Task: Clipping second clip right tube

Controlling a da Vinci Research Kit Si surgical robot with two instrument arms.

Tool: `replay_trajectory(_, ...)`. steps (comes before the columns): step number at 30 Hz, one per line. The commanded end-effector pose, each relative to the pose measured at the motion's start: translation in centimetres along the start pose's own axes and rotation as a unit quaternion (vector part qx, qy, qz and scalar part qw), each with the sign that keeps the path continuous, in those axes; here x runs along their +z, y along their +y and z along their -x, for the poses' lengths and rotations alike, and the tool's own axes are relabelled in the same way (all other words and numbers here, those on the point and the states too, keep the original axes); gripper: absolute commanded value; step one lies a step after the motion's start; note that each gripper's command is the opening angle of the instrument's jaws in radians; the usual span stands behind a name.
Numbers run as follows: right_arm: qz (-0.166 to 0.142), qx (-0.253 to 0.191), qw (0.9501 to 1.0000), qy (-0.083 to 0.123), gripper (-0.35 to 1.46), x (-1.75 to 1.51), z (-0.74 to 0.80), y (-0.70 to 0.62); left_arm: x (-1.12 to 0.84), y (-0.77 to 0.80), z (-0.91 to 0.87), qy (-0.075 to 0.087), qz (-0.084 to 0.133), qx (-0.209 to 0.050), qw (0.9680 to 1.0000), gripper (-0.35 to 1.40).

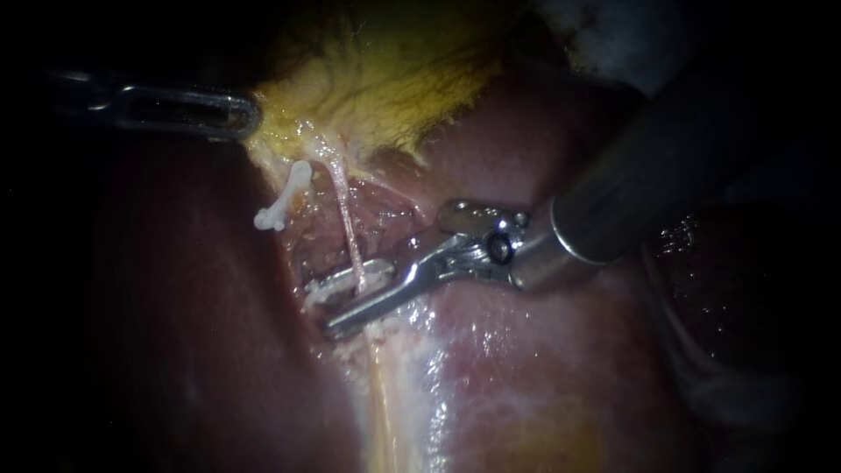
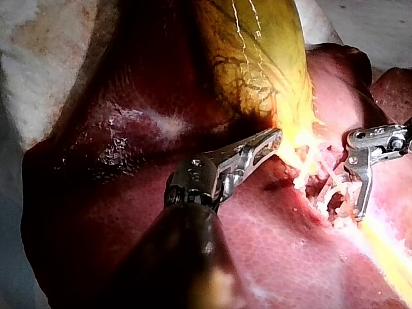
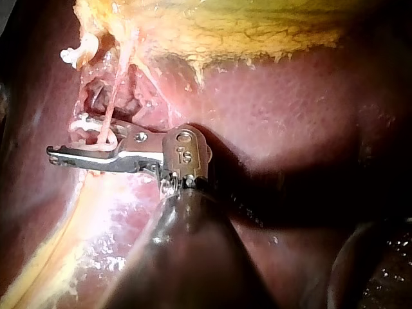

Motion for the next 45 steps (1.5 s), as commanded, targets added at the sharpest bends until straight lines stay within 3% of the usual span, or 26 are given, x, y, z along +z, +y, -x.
replay_trajectory(1,0.009,0.0,1.0,0.004,0.55,0.02,0.02,-0.02,0.0,0.0,0.0,0.0,0.0,0.0,1.0,-0.35)
replay_trajectory(13,0.039,0.012,0.9981,0.047,0.52,0.13,0.0,-0.17,0.01,0.0,0.0,0.0,0.0,0.0,1.0,-0.35)
replay_trajectory(24,0.041,0.017,0.9982,0.041,0.5,-0.07,-0.1,-0.31,0.01,0.0,0.0,0.0,0.0,0.0,1.0,-0.35)
replay_trajectory(33,0.027,0.022,0.9991,0.023,0.46,-0.08,-0.14,-0.47,0.02,-0.01,0.0,0.0,0.0,0.0,1.0,-0.35)
replay_trajectory(45,0.023,0.024,0.9993,0.019,0.26,-0.07,-0.18,-0.51,0.02,0.0,0.0,0.0,0.001,0.0,1.0,-0.35)
